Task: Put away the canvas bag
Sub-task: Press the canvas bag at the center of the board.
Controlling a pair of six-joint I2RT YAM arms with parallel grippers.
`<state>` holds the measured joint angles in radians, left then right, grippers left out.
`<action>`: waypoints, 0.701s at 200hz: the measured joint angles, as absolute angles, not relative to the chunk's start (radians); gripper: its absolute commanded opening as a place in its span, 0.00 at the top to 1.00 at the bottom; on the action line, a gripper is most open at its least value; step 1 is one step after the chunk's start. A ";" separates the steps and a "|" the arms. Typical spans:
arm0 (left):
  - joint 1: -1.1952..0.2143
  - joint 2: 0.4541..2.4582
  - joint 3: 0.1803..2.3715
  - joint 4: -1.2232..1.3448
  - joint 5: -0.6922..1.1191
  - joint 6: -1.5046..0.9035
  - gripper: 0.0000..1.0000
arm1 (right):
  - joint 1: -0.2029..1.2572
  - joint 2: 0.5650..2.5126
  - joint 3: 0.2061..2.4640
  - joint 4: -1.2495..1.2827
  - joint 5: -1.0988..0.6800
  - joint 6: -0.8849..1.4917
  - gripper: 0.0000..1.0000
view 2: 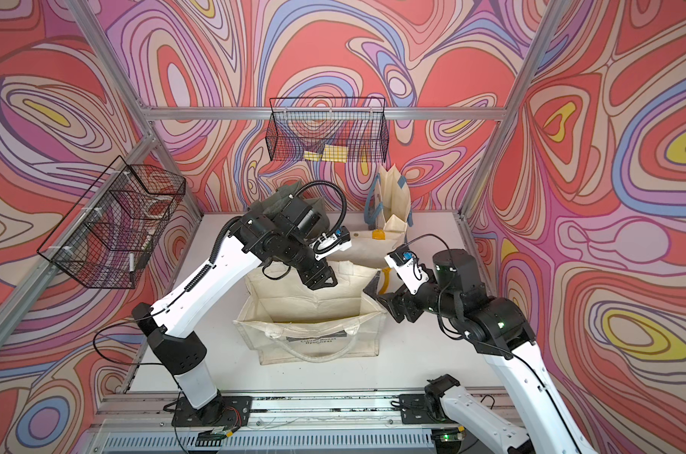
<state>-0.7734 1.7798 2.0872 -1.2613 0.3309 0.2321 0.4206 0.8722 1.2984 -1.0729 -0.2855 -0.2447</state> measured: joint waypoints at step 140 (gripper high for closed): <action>-0.727 1.789 2.097 -1.185 0.359 0.262 0.19 | 0.421 0.870 1.313 -1.102 -0.394 -0.464 0.17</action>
<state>-0.7269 1.7889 2.0972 -1.1847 0.3588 0.2619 0.4206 0.8703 1.3132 -1.1015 -0.3939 -0.4644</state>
